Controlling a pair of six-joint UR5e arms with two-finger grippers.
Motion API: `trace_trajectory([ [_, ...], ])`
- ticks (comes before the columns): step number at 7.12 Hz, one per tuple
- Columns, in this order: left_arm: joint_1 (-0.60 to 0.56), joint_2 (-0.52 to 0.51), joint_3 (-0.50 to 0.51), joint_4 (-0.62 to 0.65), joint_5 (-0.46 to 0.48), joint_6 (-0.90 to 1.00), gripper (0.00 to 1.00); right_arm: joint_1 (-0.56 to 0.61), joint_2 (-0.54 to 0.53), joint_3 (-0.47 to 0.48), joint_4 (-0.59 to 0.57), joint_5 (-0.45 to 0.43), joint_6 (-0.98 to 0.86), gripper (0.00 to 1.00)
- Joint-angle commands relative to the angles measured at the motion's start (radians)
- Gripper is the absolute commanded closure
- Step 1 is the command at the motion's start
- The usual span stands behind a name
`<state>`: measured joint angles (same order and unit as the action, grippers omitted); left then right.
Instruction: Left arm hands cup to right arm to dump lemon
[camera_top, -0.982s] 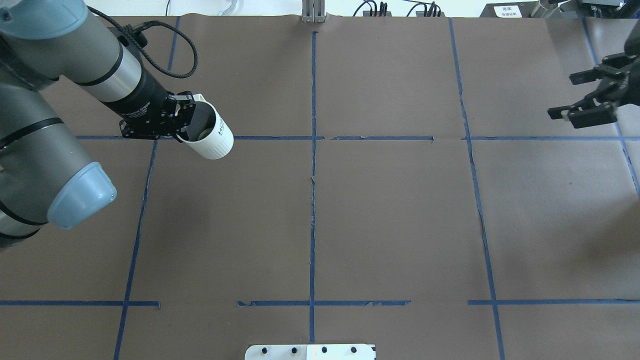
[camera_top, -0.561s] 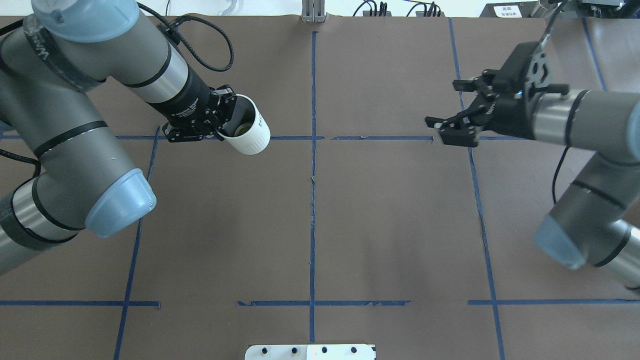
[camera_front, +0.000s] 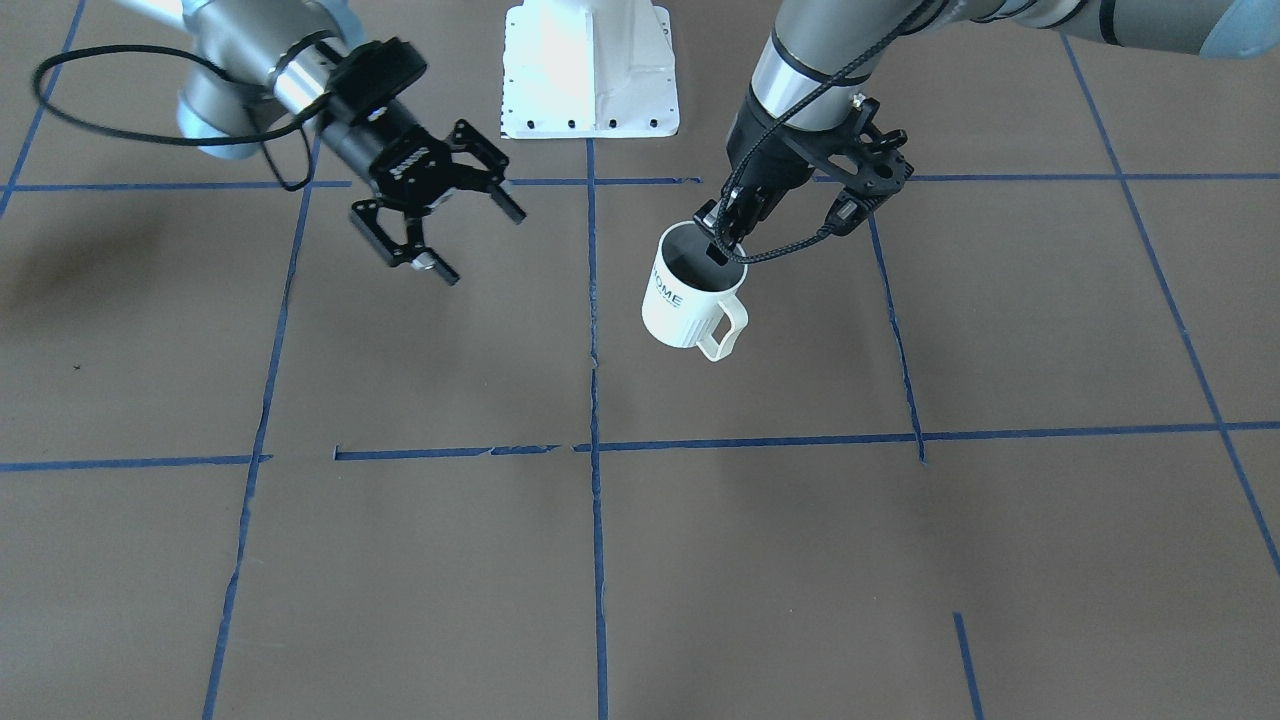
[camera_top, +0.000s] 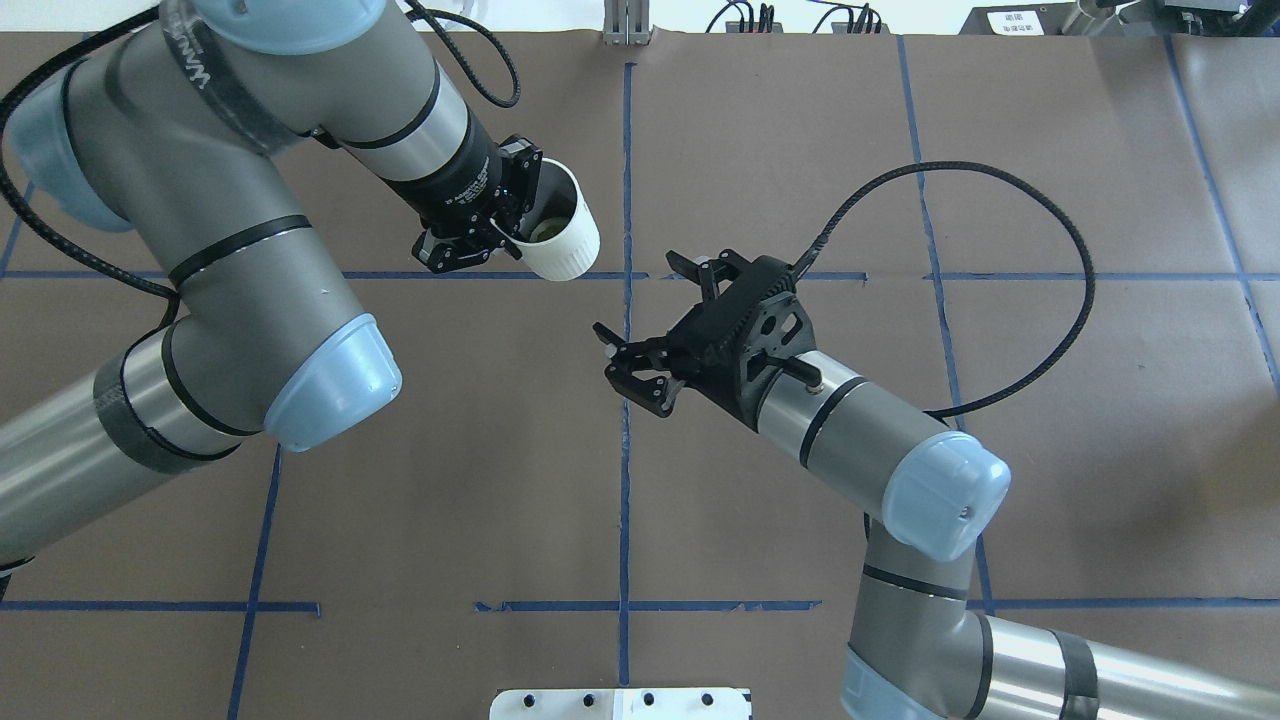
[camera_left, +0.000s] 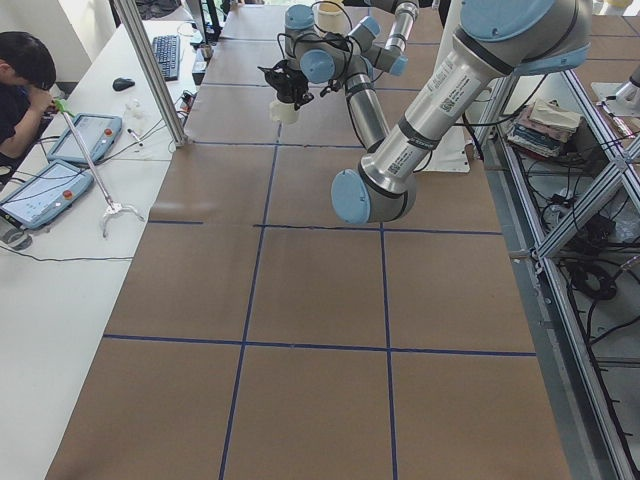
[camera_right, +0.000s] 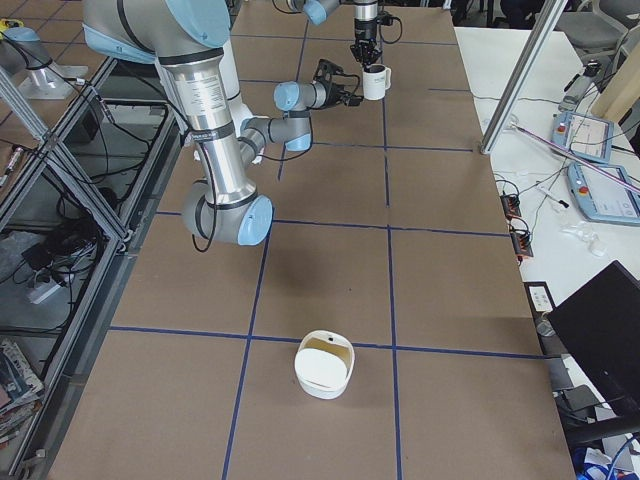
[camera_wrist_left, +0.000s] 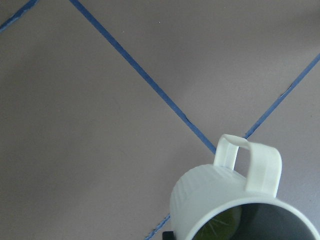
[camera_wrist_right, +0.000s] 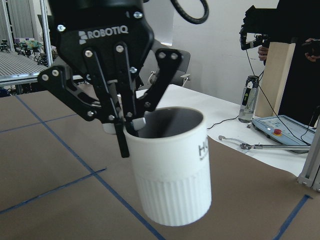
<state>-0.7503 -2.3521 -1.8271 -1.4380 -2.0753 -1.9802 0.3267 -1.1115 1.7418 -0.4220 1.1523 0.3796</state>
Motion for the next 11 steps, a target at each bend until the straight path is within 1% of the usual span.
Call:
trace_trajectory([
  [1, 0.014, -0.019, 0.002, -0.002, -0.003, -0.034, 0.94, -0.023, 0.025, -0.016, 0.000, -0.042, -0.048, 0.02],
  [2, 0.023, -0.019, -0.010, -0.001, -0.006, -0.035, 0.93, -0.023, 0.025, -0.018, 0.002, -0.046, -0.089, 0.02],
  [6, 0.043, -0.019, -0.027, 0.001, -0.011, -0.037, 0.93, -0.023, 0.029, -0.015, 0.003, -0.046, -0.093, 0.02],
  [8, 0.057, -0.009, -0.064, 0.007, -0.011, -0.037, 0.93, -0.021, 0.030, -0.015, 0.005, -0.048, -0.093, 0.02],
  [11, 0.058, -0.006, -0.075, 0.010, -0.011, -0.037, 0.93, -0.021, 0.030, -0.015, 0.006, -0.048, -0.093, 0.02],
])
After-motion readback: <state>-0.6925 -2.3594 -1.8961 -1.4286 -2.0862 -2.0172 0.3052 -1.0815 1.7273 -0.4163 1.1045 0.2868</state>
